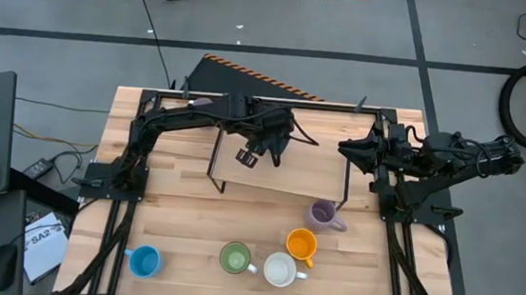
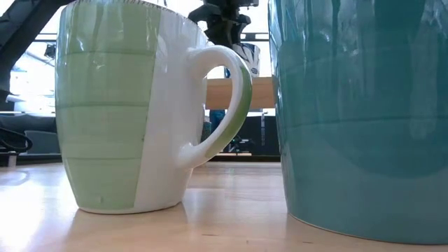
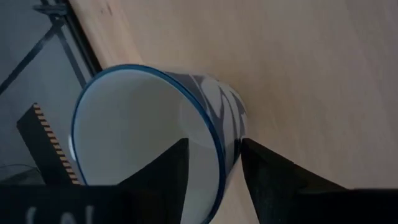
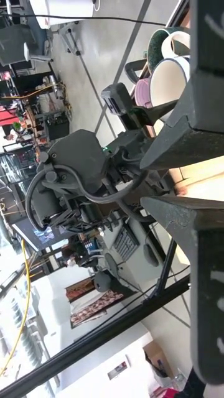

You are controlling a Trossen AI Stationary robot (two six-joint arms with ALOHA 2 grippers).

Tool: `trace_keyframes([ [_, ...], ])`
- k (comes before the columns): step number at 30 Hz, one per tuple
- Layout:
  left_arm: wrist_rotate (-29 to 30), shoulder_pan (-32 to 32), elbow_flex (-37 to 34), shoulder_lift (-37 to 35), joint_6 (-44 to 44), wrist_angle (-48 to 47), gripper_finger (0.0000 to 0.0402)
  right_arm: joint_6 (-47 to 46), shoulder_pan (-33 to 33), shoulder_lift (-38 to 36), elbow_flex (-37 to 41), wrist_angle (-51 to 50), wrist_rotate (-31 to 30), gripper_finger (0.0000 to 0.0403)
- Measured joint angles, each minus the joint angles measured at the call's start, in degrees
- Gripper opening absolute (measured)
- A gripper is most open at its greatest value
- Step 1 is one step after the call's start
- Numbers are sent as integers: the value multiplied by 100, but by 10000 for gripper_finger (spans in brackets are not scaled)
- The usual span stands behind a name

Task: Place coffee mugs
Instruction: Put the blue patterned mug on the shelf

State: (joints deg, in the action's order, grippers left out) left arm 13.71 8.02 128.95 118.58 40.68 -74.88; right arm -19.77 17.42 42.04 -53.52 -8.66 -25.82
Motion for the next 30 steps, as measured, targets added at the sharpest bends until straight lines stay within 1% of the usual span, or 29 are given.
trace_keyframes([
  [6,-149,2,0,-9,-152,113,142,0,1,0,0,1,0,86],
  [13,-168,1,0,-9,-646,324,141,-9,1,0,0,1,0,86],
  [18,-306,2,0,-9,-884,441,141,-7,0,0,0,-1,0,86],
  [25,-308,10,0,-9,-1311,669,141,-4,-1,0,0,1,0,86],
  [30,-316,17,0,-9,-1403,712,141,-4,1,-1,0,-1,0,86],
])
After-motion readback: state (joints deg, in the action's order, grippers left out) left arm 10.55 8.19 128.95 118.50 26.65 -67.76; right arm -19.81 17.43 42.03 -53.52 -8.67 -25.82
